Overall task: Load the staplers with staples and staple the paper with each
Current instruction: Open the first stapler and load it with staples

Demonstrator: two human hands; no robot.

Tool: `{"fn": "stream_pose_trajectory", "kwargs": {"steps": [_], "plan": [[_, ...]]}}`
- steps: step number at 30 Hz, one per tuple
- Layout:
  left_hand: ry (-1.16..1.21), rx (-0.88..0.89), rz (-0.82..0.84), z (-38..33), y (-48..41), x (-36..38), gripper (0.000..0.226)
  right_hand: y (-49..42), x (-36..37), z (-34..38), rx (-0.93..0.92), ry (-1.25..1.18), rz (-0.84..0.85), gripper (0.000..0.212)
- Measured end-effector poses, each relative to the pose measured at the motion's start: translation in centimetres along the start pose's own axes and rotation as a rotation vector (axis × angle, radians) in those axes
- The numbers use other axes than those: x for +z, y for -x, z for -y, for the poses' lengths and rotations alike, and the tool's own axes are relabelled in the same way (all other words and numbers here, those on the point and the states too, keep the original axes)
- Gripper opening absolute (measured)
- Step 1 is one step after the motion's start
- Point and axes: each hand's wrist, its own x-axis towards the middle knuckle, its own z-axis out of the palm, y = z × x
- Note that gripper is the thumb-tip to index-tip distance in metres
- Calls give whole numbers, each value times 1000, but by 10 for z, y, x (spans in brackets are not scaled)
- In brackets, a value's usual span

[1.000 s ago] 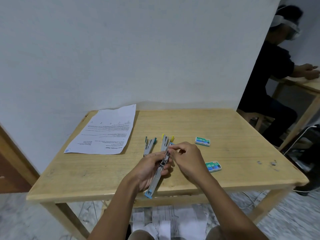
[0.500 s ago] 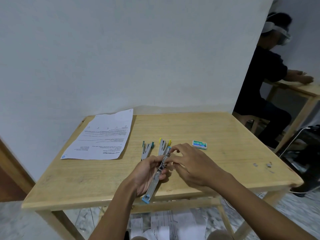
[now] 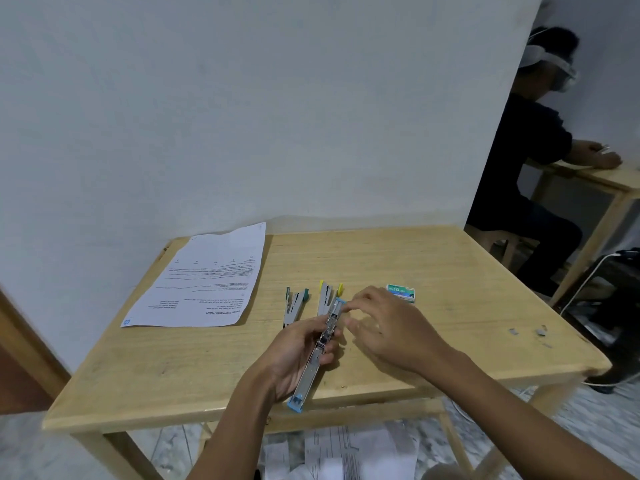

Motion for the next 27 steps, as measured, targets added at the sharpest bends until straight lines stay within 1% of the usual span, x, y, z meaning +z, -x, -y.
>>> {"fn": "stream_pose_trajectory", "kwargs": {"steps": [2,3,6,7,12,14,17,23,25,27], "plan": [[15,1,-19,3,-2,-6,38,8,5,9,24,-269,18,37],[11,5,-29,3,-3,-8,38,10,10,13,13,-336,-3,34],[3,-5,-26,2,-3,-6,33,12,22,17,-13,-395,-116,17],[5,-6,-20,1,-2,-4,30,11,25,16,-8,-401,-148,14],[42,11,-17,1,-2,1,30,6,34,14,50,-288,-233,15],[36,22,-21,1,-2,1,32,3,36,13,93,-256,-226,17],[-35,34,-46,1,-2,1,33,-2,39,11,142,-220,-162,23],[-56,17,-66,0,0,2,35,-1,39,15,106,-99,-97,31],[-73,22,-67,-1,1,3,34,1,38,15,83,-56,-108,32],[-95,32,-67,-2,1,4,28,5,35,14,85,-57,-141,31]]}}
